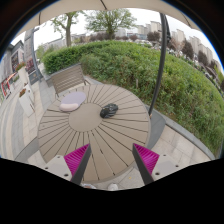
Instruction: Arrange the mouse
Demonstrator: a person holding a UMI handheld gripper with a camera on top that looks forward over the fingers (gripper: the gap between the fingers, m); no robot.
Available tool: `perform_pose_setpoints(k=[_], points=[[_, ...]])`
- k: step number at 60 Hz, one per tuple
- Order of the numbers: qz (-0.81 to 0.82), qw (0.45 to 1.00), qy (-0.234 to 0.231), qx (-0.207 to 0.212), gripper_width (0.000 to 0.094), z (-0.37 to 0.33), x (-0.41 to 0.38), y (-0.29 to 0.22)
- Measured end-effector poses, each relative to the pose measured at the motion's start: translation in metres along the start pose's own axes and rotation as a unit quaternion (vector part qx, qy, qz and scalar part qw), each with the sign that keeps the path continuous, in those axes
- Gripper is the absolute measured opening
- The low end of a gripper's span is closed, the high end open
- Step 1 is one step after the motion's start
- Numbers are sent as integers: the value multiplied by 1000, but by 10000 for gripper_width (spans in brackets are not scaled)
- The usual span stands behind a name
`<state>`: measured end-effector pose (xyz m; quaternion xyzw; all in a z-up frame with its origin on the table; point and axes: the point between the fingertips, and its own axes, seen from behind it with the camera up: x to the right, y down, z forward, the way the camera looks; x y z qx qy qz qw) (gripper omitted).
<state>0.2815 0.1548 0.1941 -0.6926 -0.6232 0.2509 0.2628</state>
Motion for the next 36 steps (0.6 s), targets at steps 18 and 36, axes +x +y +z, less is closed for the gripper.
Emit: perform_pose_setpoints(k=[18, 36], points=[[3, 1000, 4, -8, 866, 11, -2, 6], [24, 1000, 3, 6, 866, 54, -19, -5]])
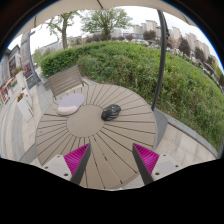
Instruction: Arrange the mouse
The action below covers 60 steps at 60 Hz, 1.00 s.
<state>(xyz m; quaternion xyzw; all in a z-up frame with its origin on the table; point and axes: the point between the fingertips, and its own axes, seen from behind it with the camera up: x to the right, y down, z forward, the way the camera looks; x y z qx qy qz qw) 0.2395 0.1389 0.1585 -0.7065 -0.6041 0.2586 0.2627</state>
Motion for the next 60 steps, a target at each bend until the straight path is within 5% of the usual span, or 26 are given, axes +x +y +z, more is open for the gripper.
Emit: perform_pose_setpoints(k=[28, 60], points=[[-3, 999, 16, 42, 867, 115, -37, -39], [17, 998, 51, 32, 865, 260, -21, -57]])
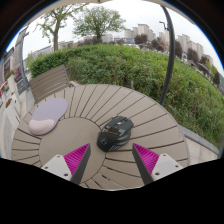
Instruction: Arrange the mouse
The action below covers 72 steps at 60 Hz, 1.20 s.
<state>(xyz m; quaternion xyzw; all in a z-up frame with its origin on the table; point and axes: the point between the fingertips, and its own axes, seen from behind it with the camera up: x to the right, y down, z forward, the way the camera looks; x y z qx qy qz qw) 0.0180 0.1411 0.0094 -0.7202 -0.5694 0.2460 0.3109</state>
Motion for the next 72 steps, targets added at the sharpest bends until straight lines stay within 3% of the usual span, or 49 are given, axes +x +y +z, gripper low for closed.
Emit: perform_pose_setpoints(k=[72], points=[[-17, 998, 0, -56, 836, 117, -29, -66]])
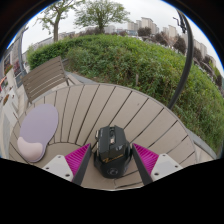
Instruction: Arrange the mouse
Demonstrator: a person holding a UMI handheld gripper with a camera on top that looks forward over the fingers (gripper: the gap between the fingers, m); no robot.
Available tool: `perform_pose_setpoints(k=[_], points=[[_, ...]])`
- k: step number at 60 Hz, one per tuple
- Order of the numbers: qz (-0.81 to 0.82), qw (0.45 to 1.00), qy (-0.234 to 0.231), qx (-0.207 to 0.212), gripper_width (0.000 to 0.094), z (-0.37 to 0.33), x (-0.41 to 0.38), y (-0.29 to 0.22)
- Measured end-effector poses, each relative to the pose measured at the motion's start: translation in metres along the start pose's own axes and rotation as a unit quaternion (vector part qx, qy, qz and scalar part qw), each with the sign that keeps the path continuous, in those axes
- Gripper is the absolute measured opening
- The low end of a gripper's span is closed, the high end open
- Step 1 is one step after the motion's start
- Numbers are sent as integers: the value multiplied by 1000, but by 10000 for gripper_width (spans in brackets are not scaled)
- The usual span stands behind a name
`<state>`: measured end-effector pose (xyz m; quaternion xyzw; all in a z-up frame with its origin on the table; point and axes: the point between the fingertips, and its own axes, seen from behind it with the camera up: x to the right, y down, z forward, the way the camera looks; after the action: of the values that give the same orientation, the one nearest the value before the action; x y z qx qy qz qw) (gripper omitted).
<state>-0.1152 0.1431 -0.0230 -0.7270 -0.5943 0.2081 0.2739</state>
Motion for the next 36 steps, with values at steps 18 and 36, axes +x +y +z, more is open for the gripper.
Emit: perform_pose_setpoints(k=[18, 36], points=[[-34, 999, -2, -18, 671, 5, -6, -3], [-36, 996, 5, -78, 612, 5, -6, 0]])
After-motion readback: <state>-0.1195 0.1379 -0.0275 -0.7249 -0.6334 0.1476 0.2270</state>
